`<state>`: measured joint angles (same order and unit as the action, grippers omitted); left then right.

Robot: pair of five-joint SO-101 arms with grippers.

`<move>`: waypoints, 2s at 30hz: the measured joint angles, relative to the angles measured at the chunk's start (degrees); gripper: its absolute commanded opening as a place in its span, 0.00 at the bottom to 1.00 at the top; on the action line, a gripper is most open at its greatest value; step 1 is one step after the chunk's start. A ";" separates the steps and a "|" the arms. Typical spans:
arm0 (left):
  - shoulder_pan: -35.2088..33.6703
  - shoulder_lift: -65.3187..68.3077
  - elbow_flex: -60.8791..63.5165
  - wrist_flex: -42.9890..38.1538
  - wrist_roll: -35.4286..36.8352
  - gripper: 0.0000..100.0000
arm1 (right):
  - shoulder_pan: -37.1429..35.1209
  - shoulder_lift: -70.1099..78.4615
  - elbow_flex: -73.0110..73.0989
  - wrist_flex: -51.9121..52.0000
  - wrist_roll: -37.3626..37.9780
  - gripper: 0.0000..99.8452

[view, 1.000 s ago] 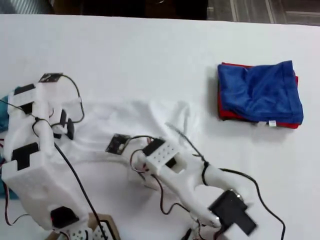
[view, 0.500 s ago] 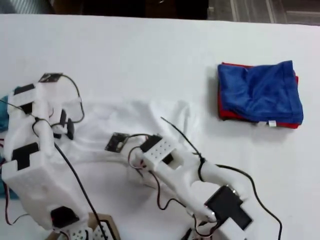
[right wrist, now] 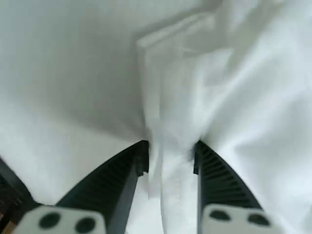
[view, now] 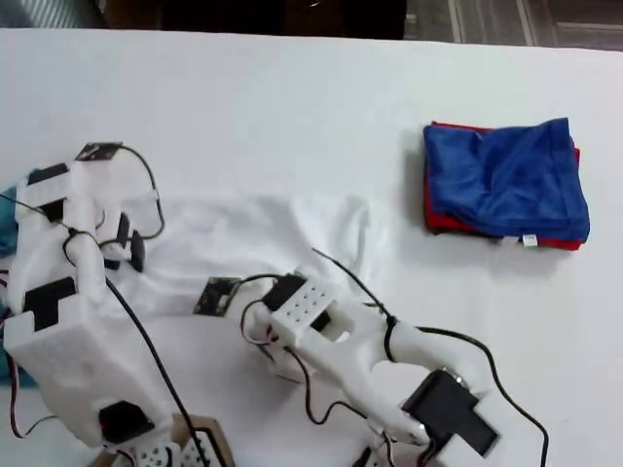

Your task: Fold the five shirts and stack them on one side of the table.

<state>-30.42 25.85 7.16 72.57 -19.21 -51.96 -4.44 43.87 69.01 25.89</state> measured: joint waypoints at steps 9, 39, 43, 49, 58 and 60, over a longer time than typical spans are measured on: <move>0.00 0.00 0.00 0.00 0.00 0.14 | -1.58 2.64 0.35 -1.93 -0.09 0.16; 0.00 0.00 0.00 0.00 0.00 0.14 | 11.34 0.62 -12.57 6.86 10.11 0.02; 0.00 0.00 0.00 0.00 0.00 0.14 | 17.93 1.23 -20.57 7.21 12.57 0.02; 0.00 0.00 0.00 0.00 0.00 0.14 | 20.48 11.78 -35.78 7.30 13.45 0.02; 0.00 0.00 0.00 0.00 0.00 0.14 | 20.92 32.44 -57.58 11.25 13.45 0.04; 0.00 0.00 0.00 0.00 0.00 0.14 | 20.84 35.25 -61.89 13.71 13.45 0.10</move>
<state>-30.42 25.85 7.16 72.57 -19.21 -31.12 30.81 -18.02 82.73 39.34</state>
